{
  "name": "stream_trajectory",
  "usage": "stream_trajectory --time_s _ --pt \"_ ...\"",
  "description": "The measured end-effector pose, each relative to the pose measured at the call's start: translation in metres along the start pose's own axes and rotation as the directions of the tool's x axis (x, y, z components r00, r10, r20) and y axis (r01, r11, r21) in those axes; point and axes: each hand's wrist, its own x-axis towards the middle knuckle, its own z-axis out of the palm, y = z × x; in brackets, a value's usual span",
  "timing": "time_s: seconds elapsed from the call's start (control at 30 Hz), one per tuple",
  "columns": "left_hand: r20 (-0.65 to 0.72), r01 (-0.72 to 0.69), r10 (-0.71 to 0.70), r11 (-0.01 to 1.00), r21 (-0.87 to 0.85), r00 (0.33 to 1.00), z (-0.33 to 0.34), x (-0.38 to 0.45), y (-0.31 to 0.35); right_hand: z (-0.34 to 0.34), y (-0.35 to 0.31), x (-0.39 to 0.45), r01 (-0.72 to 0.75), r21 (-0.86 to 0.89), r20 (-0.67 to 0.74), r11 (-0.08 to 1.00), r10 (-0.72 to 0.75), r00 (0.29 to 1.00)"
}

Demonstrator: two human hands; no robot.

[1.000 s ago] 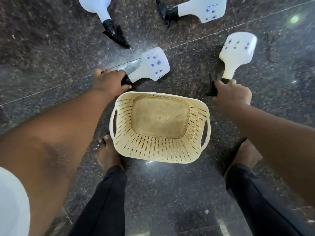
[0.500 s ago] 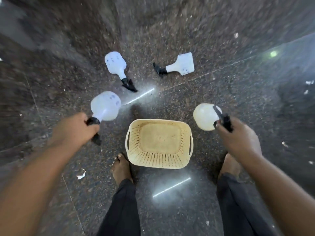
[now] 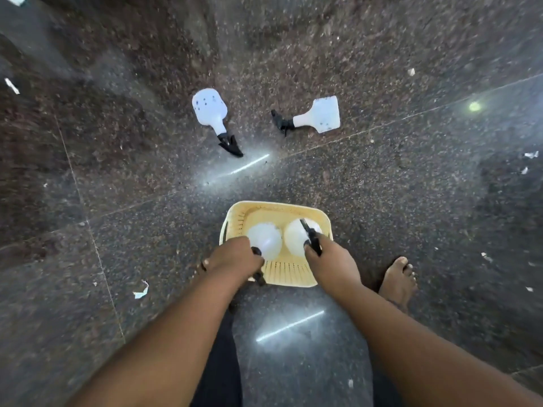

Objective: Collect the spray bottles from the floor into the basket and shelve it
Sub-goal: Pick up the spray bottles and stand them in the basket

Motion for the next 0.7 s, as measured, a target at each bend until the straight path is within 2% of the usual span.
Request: stream_trajectory --time_s 0.1,0.3,0.37,0.5,0.7 --pt "-0.027 0.005 -0.006 0.998 -0.064 1.000 0.014 0.034 0.004 0.017 0.006 0.038 -0.042 -0.024 0.032 0.999 0.043 0.999" --pt "-0.026 0.033 -0.038 0.986 -0.163 0.999 0.017 0.080 0.020 0.025 0.014 0.085 -0.071 -0.059 -0.006 0.996 0.071 0.997" --pt "0.009 0.054 -0.053 0.959 -0.279 0.999 0.021 0.088 0.024 0.029 0.014 0.089 -0.078 -0.035 -0.011 0.996 0.078 0.997" --pt "0.083 0.144 -0.117 0.826 -0.544 0.990 0.023 0.097 0.036 0.041 0.014 0.087 -0.118 0.038 -0.029 0.992 0.119 0.992" --pt "0.181 0.265 -0.210 0.507 -0.820 0.961 0.020 0.101 0.050 0.046 0.014 0.088 -0.169 0.146 -0.033 0.975 0.176 0.984"
